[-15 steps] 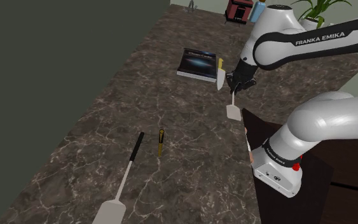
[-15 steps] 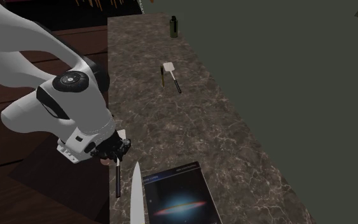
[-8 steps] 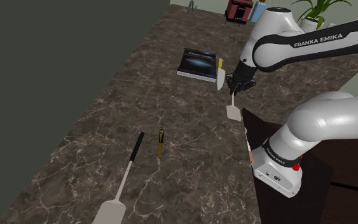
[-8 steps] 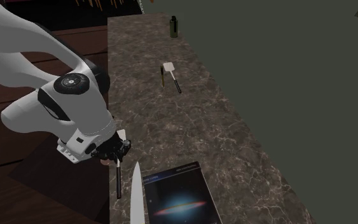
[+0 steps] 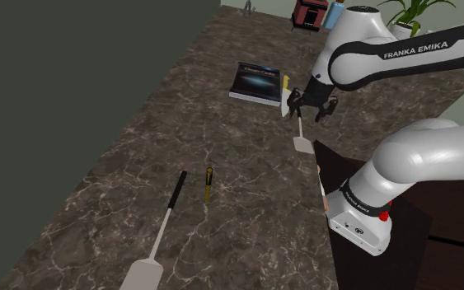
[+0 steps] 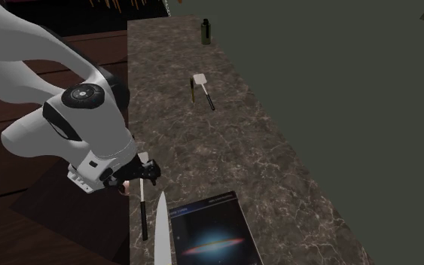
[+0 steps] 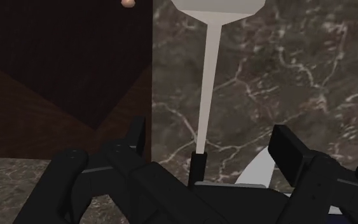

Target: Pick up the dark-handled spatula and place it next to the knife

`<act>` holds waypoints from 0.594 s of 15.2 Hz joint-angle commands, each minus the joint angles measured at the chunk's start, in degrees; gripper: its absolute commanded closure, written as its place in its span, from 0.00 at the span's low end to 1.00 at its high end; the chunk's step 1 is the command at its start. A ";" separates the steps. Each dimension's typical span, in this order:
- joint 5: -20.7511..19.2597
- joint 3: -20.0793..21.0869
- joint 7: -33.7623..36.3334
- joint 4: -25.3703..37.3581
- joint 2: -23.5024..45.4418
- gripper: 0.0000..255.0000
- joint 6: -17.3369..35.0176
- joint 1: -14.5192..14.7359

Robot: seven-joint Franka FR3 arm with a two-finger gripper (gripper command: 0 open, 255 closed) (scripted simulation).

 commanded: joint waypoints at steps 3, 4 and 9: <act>-0.09 -0.33 -0.08 4.29 -4.55 0.00 -8.93 0.18; -0.09 -0.33 -0.08 4.29 -4.55 0.00 -8.93 0.19; -0.09 -0.33 -0.08 4.29 -4.55 0.00 -8.93 0.19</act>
